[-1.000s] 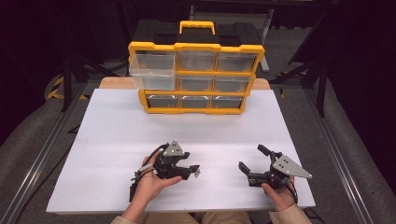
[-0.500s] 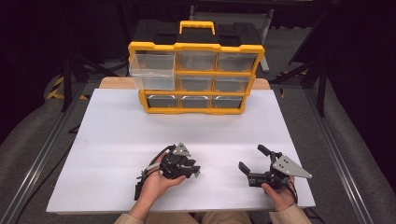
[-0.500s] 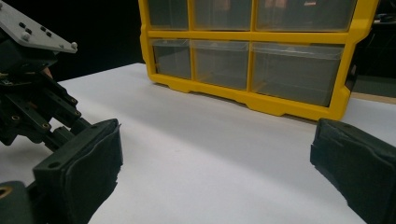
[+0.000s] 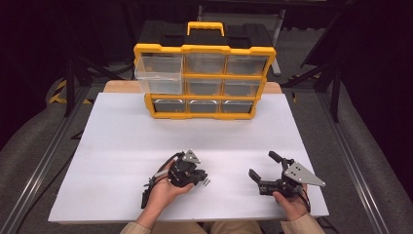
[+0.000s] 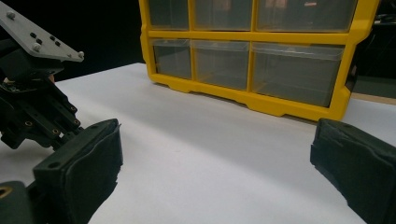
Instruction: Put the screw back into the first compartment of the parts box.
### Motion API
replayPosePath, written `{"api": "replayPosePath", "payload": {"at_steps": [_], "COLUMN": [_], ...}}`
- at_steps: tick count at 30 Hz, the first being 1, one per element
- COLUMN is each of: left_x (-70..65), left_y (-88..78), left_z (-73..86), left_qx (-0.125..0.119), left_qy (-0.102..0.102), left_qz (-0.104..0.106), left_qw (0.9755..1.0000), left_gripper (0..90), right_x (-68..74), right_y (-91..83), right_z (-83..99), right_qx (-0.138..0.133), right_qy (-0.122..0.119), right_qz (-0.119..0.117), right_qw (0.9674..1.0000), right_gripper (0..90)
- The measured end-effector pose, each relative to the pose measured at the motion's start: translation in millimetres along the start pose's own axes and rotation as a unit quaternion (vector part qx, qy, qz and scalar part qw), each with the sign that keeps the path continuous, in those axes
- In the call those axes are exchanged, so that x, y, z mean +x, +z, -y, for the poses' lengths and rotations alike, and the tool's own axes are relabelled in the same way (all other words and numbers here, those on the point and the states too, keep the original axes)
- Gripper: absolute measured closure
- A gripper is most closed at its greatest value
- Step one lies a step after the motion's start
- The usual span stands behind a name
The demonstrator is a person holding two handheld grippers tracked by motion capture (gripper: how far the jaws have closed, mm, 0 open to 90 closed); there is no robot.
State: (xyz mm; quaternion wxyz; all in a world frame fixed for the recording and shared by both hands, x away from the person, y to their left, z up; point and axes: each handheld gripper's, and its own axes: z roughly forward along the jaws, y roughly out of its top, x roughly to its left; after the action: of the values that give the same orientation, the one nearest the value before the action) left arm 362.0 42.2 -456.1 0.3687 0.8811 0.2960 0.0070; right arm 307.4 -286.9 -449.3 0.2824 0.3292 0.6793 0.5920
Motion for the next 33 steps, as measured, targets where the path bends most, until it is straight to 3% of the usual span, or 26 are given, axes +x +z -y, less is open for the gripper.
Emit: {"api": "replayPosePath", "payload": {"at_steps": [6, 13, 18, 25, 33], "left_x": [-2.5, 2.0, 1.1, 10.3, 20.5], "left_y": [1.1, 1.9, 1.5, -3.2, -32.1], "left_z": [-4.5, -9.0, -12.2, -18.6, -37.7], "left_qx": [0.019, 0.035, 0.047, 0.054, 0.059], "left_qy": [0.015, 0.005, -0.003, -0.039, -0.043], "left_qz": [-0.018, -0.004, -0.008, 0.023, 0.048], "left_qw": [0.9995, 0.9994, 0.9989, 0.9975, 0.9962], "left_gripper": [83.9, 87.4, 88.0, 88.1, 88.1], "right_x": [0.2, -0.3, -0.3, -1.2, -1.4], "right_y": [0.4, 0.3, 0.1, -0.5, -0.5], "right_z": [0.2, 0.3, 0.2, 0.1, 0.1], "right_qx": [0.0, 0.001, 0.001, 0.0, 0.0], "right_qy": [0.0, 0.0, 0.0, 0.001, 0.001], "right_qz": [0.0, 0.0, 0.0, 0.0, 0.0], "right_qw": [1.0, 1.0, 1.0, 1.0, 1.0], "right_gripper": [2.7, 2.7, 2.7, 2.7, 2.6]}}
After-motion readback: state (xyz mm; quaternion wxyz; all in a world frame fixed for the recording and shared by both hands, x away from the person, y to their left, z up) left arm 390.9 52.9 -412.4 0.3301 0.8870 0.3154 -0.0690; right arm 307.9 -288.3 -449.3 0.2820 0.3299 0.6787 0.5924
